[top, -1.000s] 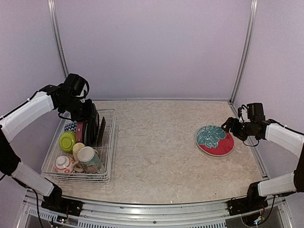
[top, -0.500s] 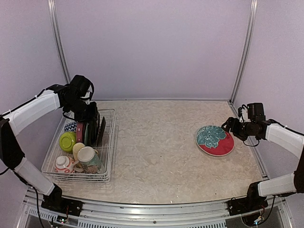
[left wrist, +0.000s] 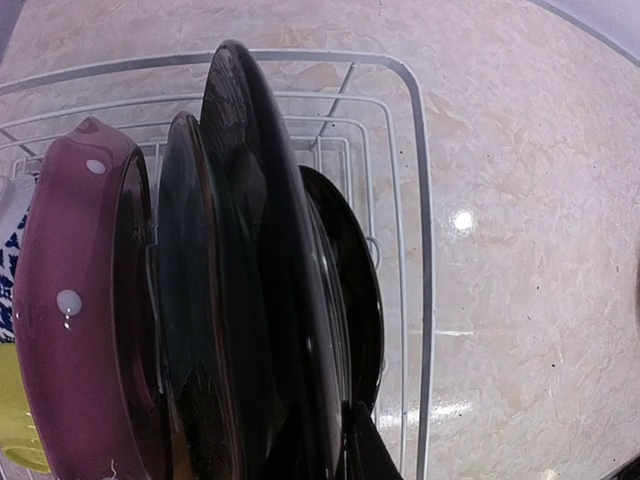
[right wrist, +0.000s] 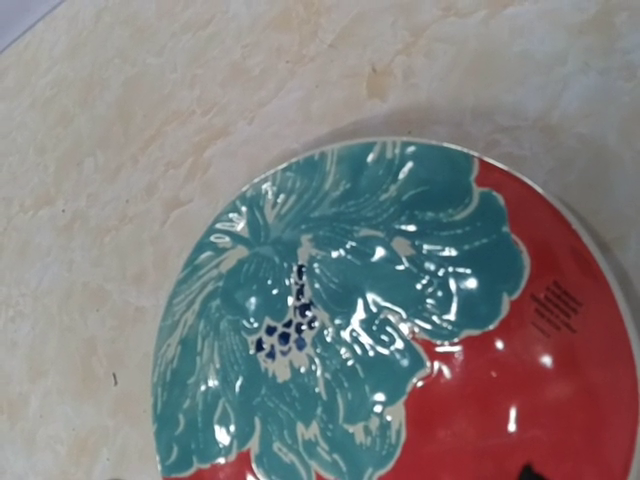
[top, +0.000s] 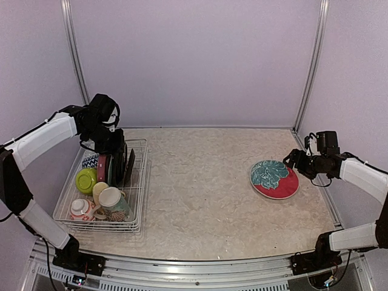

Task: Unload the mixed dishes from the dish rack
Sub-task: Grab the plate from the dish rack.

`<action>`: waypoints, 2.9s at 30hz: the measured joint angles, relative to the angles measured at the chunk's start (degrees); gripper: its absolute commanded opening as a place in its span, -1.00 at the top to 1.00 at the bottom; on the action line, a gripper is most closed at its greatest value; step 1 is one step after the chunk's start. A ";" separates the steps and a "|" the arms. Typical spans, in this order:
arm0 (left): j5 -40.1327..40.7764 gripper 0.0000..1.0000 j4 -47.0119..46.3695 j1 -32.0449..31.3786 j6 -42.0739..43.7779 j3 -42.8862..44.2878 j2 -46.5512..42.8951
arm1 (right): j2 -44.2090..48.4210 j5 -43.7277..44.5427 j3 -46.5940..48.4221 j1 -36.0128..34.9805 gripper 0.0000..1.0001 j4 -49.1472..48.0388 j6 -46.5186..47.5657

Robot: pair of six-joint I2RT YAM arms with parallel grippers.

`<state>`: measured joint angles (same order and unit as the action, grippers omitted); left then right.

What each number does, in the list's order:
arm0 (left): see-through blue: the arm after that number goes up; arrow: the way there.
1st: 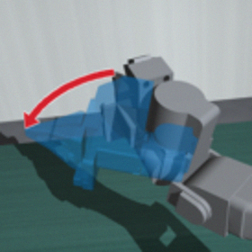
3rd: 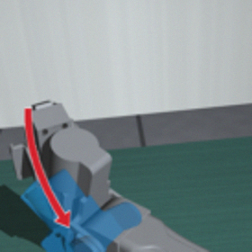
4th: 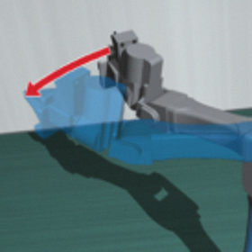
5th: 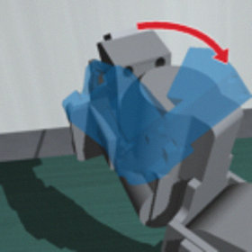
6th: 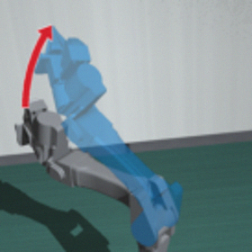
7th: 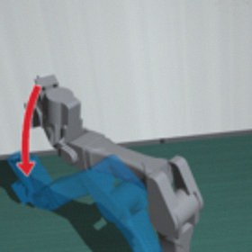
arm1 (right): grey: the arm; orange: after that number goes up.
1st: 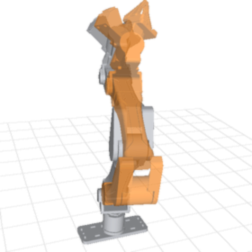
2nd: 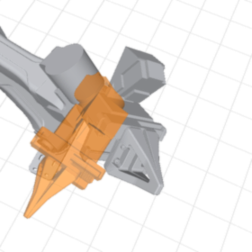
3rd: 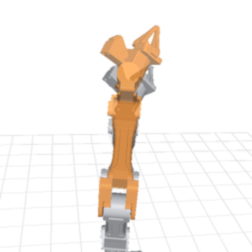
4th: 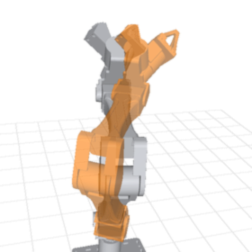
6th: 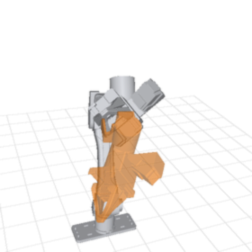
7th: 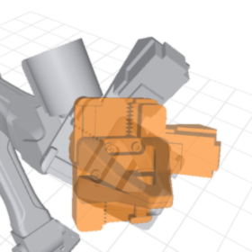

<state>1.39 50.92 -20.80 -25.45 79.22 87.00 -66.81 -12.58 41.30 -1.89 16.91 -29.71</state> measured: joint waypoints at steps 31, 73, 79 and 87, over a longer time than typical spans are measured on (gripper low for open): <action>-10.49 1.00 4.04 6.62 -4.09 3.26 -7.37 | 0.02 -0.24 1.31 -0.26 -0.62 1.29 0.02; -10.05 1.00 -4.76 -19.37 9.75 15.47 -13.94 | -2.51 -1.16 3.48 -3.45 -0.65 1.20 -0.68; 7.26 1.00 -19.28 -33.57 27.36 9.86 -7.72 | -4.72 -2.69 5.60 -7.85 -0.70 -0.52 -2.80; 25.05 1.00 -45.03 -43.30 50.51 -1.90 10.80 | -5.62 -11.96 5.66 -10.16 -0.76 -9.25 -10.19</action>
<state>26.44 5.89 -64.10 25.06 77.32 97.80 -72.42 -24.53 46.96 -12.05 7.66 -39.90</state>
